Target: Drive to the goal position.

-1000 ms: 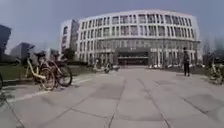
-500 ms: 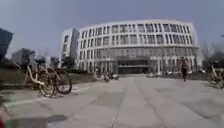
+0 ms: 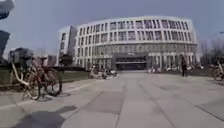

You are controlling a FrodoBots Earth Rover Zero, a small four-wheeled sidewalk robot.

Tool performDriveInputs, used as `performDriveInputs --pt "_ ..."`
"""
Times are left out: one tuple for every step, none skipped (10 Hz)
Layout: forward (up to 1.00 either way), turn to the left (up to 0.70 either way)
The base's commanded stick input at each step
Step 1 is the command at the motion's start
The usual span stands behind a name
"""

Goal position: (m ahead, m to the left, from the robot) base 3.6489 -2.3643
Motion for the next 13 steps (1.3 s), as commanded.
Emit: performDriveInputs --pt "0.85 0.00" --pt "0.85 0.00" --pt "0.85 0.00" --pt "0.85 0.00" --pt "0.85 0.00" --pt "0.85 0.00" --pt "0.85 0.00" --pt "0.85 0.00" --pt "0.85 0.00" --pt "0.85 0.00" --pt "0.85 0.00" --pt "0.85 0.00" --pt "0.85 0.00"
